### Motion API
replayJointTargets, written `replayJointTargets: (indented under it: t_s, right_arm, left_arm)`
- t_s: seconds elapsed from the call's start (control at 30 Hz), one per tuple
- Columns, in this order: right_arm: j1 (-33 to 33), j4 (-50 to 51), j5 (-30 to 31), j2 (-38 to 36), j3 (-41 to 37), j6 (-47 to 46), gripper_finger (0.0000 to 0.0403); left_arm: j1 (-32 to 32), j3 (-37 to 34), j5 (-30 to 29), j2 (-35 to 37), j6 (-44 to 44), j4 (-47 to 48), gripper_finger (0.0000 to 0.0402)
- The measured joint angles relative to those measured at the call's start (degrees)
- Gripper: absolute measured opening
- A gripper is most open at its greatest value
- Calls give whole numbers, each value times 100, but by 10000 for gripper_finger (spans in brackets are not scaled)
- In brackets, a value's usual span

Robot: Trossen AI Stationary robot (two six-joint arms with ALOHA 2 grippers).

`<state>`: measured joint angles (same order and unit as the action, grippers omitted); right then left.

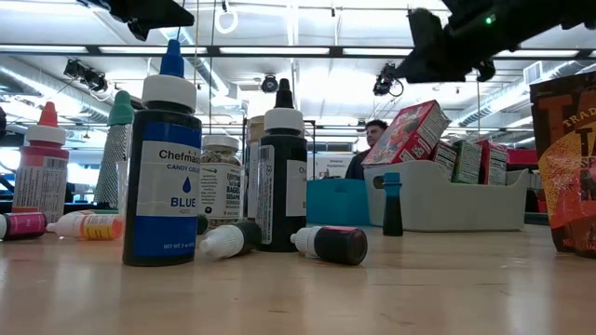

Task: Pick & Place Kitchen Items
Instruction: Put the red cereal box into the gray bin

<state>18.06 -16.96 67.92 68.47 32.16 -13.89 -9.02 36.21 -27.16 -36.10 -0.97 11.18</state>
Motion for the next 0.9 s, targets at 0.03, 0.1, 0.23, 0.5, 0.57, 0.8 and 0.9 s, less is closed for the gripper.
replayJointTargets:
  t_s: [0.03,0.1,0.23,0.5,0.57,0.8,0.9]
  right_arm:
    - [0,229,2,0,0,-161,193]
    - [-6,673,2,0,0,-508,199]
    - [-73,1354,-131,0,-1,-1237,191]
    - [-390,1902,-827,2,-2,-1823,133]
    - [-457,1915,-793,2,-2,-1783,110]
    - [-659,2036,-953,0,0,-1634,11]
    - [-686,1967,-993,0,2,-1433,14]
  left_arm:
    - [0,0,2,-4,2,16,33]
    - [-1,0,-2,-16,7,3,33]
    - [-2,0,0,-27,35,16,33]
    - [0,0,0,-28,54,8,33]
    - [-2,0,0,-27,54,8,33]
    - [-2,0,0,-26,-47,8,33]
    - [-2,0,-1,-28,-131,8,33]
